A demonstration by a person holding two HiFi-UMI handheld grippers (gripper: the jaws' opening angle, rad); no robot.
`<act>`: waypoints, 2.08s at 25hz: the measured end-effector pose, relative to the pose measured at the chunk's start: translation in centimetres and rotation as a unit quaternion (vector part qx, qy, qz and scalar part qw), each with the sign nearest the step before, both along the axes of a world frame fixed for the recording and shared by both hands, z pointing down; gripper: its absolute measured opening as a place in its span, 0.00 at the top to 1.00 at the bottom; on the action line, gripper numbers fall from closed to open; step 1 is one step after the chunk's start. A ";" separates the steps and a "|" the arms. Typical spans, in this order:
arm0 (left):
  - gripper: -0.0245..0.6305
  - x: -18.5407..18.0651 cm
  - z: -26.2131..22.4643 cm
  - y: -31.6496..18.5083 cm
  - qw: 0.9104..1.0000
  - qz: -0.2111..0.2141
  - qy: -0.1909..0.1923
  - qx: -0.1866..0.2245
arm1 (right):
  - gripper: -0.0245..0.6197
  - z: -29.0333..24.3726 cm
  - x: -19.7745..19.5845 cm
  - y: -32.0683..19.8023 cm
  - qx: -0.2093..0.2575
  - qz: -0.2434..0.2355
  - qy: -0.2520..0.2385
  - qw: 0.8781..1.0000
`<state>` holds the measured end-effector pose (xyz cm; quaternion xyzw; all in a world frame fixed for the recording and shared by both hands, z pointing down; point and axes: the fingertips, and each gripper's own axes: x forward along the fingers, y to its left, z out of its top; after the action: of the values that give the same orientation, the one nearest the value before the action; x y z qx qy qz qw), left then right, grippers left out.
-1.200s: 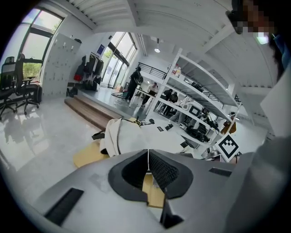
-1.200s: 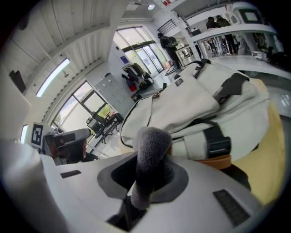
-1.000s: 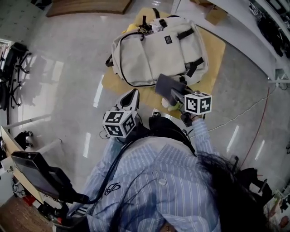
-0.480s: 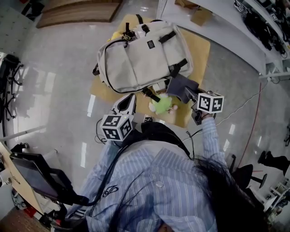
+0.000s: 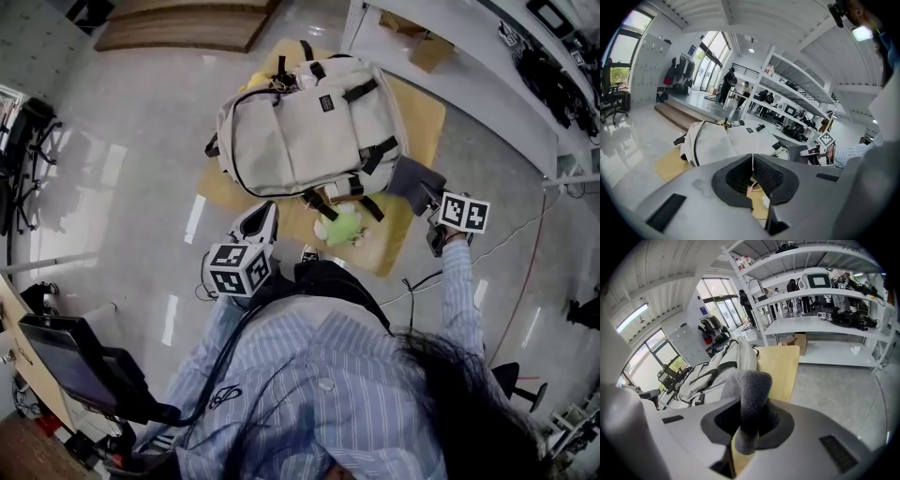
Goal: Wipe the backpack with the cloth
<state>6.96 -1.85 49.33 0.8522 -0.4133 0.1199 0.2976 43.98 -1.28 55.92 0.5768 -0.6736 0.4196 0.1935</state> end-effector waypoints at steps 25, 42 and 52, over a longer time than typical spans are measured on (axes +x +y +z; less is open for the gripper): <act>0.95 0.3 0.7 1.3 1.000 -0.002 -0.013 -0.014 | 0.88 2.3 5.8 -1.9 -0.041 0.052 -0.015 0.998; 0.95 -4.9 -1.5 -8.2 1.000 -0.011 -0.013 0.016 | 0.87 -1.1 1.1 -13.0 -0.028 0.036 -0.016 0.999; 0.95 -8.8 0.3 -13.5 0.999 -0.034 -0.006 -0.011 | 0.88 -3.1 -0.4 -23.9 -0.043 -0.006 0.033 0.998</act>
<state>-1.82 -15.32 49.62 0.8338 -0.4423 0.1188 0.3083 43.62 -25.23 52.86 0.5773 -0.6517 0.4275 0.2433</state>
